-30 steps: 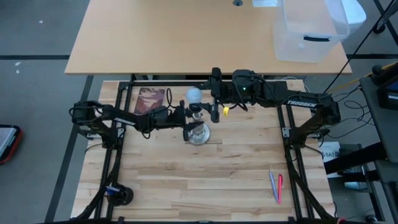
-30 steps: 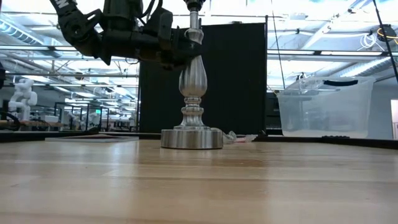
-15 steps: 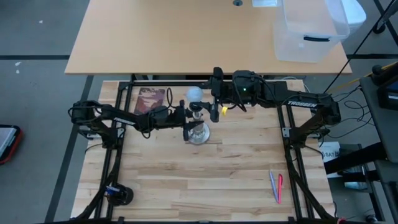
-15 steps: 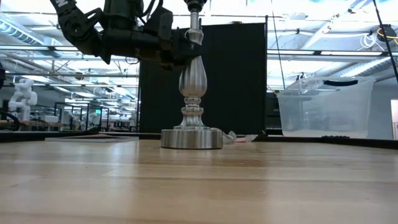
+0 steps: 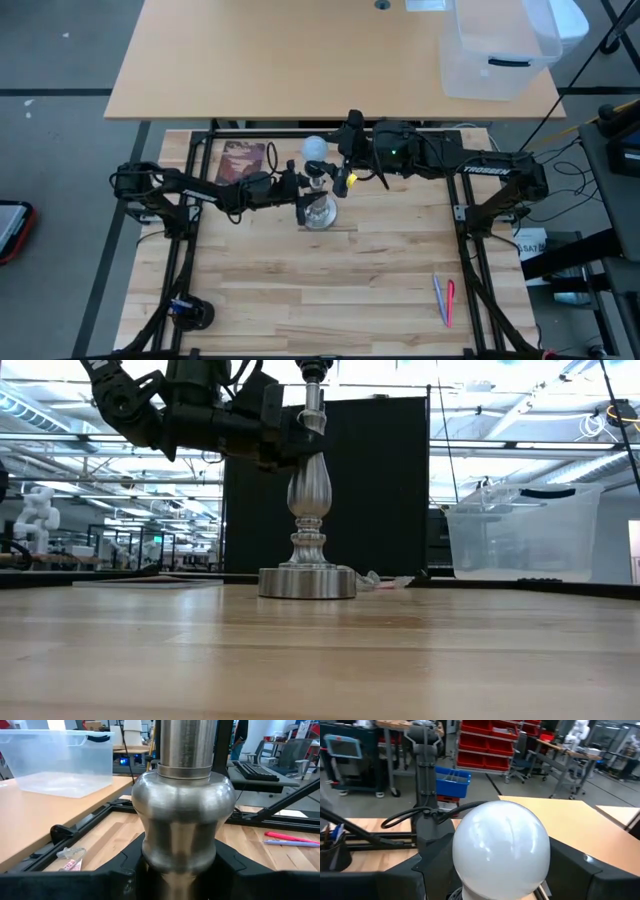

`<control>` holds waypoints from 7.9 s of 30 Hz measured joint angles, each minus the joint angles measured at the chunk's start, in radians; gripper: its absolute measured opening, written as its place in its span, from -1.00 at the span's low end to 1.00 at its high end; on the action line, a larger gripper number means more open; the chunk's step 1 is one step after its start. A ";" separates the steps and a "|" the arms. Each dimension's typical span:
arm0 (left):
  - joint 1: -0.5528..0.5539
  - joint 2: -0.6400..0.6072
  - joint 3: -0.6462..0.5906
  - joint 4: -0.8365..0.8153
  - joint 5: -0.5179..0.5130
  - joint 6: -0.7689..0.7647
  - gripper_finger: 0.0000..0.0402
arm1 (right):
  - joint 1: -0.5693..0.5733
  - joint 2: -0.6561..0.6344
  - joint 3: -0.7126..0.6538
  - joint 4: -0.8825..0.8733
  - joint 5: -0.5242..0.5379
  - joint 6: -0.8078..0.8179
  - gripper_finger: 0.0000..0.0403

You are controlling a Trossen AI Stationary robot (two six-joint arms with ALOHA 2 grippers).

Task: Screw lightbulb
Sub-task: Insert the white lightbulb into the silver lamp

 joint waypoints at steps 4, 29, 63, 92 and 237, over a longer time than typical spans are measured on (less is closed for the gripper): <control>0.000 0.001 0.000 0.000 -0.004 -0.001 -0.32 | 0.025 0.001 0.000 -0.001 0.071 0.031 0.25; 0.002 0.001 -0.003 0.001 -0.006 -0.009 -0.32 | 0.159 0.091 0.000 0.072 0.469 0.159 0.25; 0.012 0.002 -0.003 -0.037 0.012 -0.020 -0.32 | 0.181 0.114 -0.005 0.089 0.480 0.037 0.61; 0.007 -0.026 -0.003 -0.067 0.023 -0.040 -0.12 | 0.179 0.111 -0.002 0.092 0.515 0.027 0.61; -0.014 -0.213 -0.003 -0.341 0.062 0.013 -0.25 | -0.170 0.044 -0.613 -0.643 0.093 1.597 0.61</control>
